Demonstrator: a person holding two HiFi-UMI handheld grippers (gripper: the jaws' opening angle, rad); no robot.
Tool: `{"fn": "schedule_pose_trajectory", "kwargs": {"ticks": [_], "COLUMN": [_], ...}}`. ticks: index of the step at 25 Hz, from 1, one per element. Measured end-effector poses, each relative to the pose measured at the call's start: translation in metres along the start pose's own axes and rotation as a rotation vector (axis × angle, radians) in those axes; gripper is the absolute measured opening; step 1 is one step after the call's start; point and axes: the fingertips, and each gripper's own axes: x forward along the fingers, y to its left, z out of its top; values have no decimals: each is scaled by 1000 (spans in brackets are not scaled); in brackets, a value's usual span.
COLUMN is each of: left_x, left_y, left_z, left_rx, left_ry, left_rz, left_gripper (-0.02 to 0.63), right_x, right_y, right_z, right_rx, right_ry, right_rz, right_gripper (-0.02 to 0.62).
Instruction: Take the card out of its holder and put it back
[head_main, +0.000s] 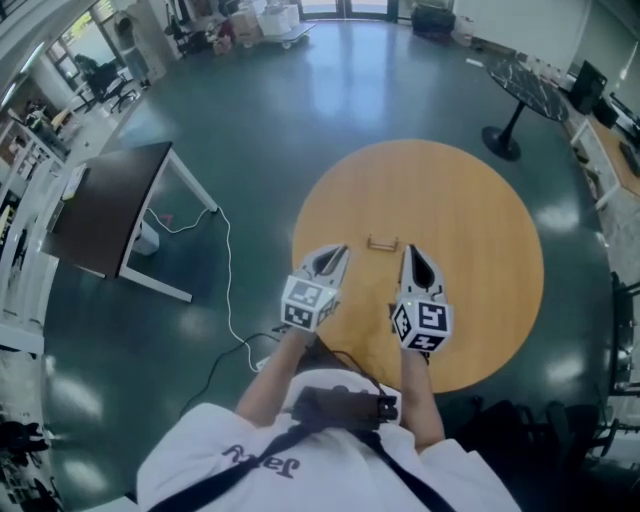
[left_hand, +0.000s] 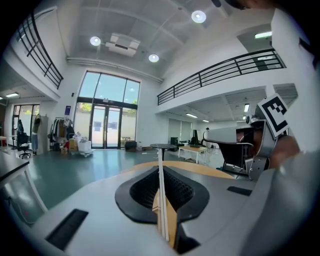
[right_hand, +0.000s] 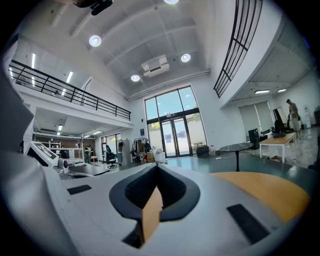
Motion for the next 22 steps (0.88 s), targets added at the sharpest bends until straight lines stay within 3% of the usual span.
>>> {"fn": "schedule_pose_trajectory", "kwargs": {"ticks": [13,18,22], "left_x": [43,68,98], "left_y": [51,68,66], "left_z": [-45,-57,-62], "left_rx": [-9,59,117], "left_ry": [161,209,259], "left_rz": [-9,-104,-236], "left_gripper": [26,25,26], "right_x": [28,39,49], "right_y": [-34,-48,-59], "right_z": [-55,-79,-89], "right_rx": [93,123,135], "right_ry": [144,198,226], "right_rz": [-68,-102,-123], "right_gripper": [18,18,18]}}
